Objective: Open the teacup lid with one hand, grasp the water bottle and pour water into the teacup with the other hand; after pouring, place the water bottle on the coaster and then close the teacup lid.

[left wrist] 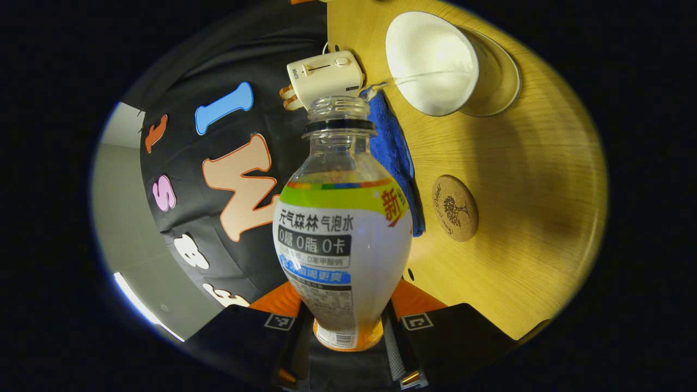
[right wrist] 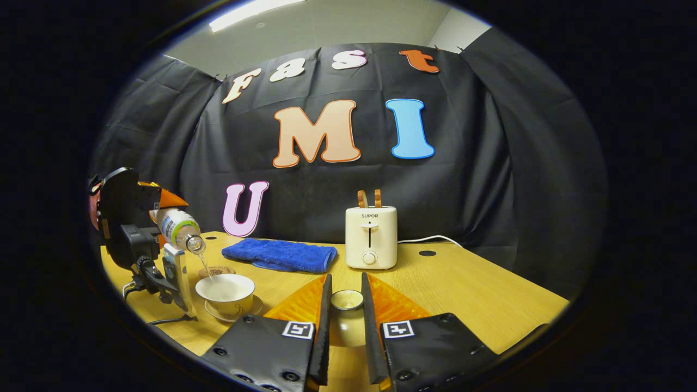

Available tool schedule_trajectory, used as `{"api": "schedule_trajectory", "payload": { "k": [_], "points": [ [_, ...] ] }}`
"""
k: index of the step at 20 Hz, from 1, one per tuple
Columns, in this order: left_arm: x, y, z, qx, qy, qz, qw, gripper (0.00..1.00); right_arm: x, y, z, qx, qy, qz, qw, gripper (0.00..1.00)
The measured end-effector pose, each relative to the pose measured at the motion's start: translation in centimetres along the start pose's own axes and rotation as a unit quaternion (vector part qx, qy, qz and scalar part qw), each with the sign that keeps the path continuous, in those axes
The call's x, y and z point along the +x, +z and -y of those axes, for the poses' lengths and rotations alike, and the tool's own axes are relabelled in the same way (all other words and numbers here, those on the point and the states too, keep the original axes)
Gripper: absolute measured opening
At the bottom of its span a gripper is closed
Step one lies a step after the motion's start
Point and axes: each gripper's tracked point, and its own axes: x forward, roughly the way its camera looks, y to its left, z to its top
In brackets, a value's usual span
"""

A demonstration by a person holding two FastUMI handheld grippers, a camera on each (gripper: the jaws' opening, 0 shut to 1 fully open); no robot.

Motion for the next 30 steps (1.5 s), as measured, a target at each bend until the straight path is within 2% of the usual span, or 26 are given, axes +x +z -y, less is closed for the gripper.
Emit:
{"api": "schedule_trajectory", "payload": {
  "k": [21, 30],
  "points": [
    [-0.2, 0.5, -1.8, 0.079, -0.004, -0.003, 0.997, 0.56, 0.1, 0.0, 0.0, 0.0, 0.0, 0.001, 1.0, 0.31],
    [-0.4, 0.5, -1.7, 0.09, -0.01, -0.007, 0.996, 0.56, 0.0, -0.1, -0.2, 0.0, 0.005, 0.0, 1.0, 0.31]
  ]
}}
